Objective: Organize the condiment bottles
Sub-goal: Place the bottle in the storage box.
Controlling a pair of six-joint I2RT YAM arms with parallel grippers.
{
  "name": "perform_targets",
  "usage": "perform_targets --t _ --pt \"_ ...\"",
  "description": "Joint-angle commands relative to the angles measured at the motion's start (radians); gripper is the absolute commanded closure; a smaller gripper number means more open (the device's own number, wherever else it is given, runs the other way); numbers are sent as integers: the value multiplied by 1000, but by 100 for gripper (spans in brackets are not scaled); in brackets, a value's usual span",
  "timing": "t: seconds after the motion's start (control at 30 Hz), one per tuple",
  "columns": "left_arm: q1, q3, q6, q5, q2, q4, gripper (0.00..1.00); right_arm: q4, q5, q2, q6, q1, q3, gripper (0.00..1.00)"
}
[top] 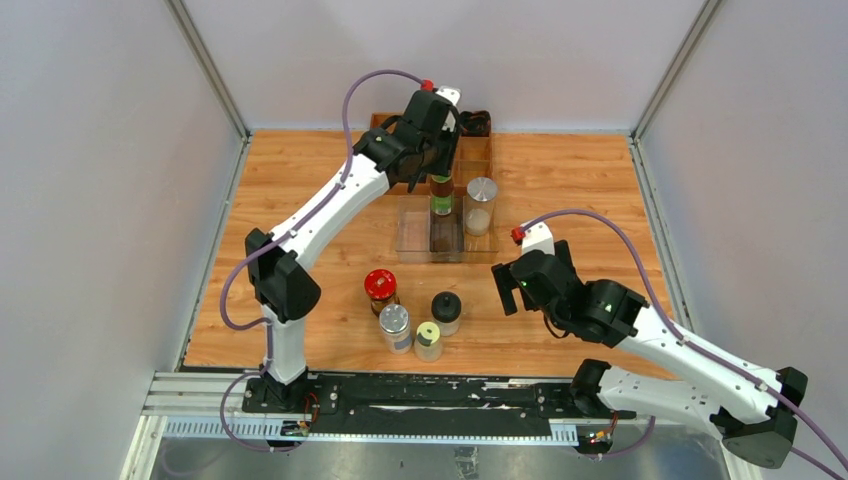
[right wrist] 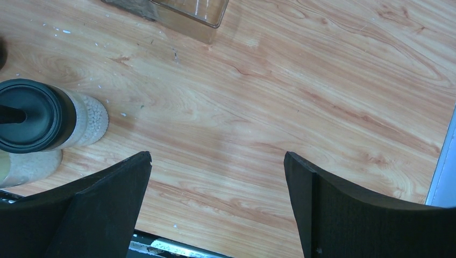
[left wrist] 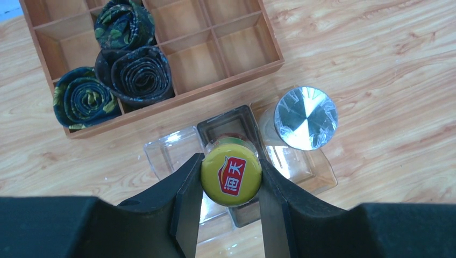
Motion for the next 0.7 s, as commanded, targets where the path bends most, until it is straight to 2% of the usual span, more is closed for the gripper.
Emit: perform_targets --t 0.0,0.43,0.67 --pt "7 74 29 13 4 80 75 -30 15 -14 19 10 -11 0" --pt "7 89 55 33 55 115 75 -32 17 -16 19 9 -13 0" --pt "7 45 65 43 54 161 76 -33 18 -17 19 9 -15 0"
